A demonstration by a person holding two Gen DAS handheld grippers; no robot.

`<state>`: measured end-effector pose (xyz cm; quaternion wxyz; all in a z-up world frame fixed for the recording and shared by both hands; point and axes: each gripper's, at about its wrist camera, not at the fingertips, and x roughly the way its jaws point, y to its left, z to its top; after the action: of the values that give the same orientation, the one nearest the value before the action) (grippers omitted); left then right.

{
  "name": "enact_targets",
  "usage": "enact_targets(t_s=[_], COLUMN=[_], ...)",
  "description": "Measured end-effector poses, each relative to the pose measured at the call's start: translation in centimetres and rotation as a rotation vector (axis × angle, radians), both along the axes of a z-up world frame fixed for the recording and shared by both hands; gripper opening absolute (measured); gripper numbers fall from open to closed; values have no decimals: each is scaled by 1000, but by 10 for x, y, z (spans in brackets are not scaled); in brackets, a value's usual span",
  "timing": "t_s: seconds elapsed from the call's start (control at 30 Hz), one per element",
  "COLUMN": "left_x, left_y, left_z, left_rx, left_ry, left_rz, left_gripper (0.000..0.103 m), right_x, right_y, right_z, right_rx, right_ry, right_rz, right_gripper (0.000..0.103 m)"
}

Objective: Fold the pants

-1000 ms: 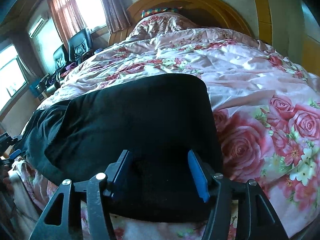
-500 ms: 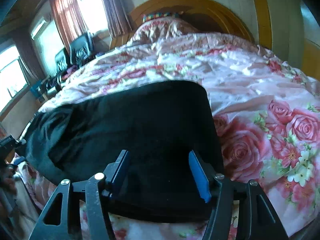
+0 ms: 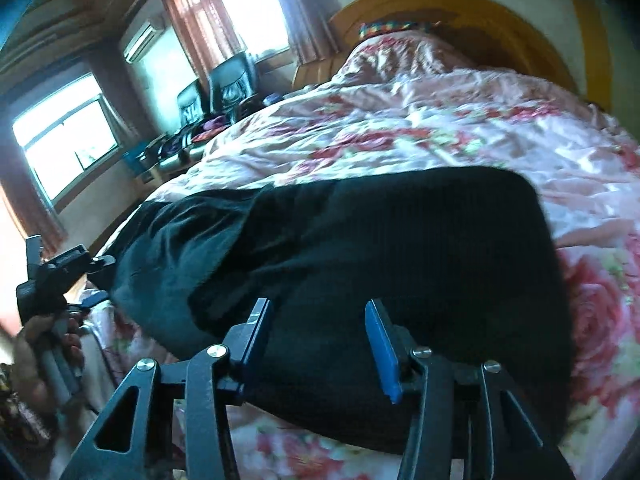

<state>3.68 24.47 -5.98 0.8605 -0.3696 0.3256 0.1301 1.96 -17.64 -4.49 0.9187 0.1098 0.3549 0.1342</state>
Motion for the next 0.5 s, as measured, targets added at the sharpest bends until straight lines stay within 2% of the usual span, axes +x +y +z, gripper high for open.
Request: enact_targets(t_s=[0.1, 0.17, 0.23, 0.3, 0.5], left_x=[-3, -8, -13, -11, 0], left_y=[5, 12, 22, 29, 29], left_z=[2, 4, 2, -6, -18], left_rx=[-6, 11, -8, -71, -161], left_ry=[-18, -29, -35, -31, -55], left_rz=[26, 76, 121, 105, 9], left_gripper=[68, 68, 68, 68, 68], right_x=[6, 8, 8, 10, 6], right_y=[10, 14, 18, 21, 17], right_z=[-4, -3, -3, -5, -14], right_rx=[-25, -23, -6, 0, 25], right_ry=[14, 6, 3, 8, 2], right_rz=[17, 31, 40, 52, 66], right_gripper=[51, 51, 51, 51, 51])
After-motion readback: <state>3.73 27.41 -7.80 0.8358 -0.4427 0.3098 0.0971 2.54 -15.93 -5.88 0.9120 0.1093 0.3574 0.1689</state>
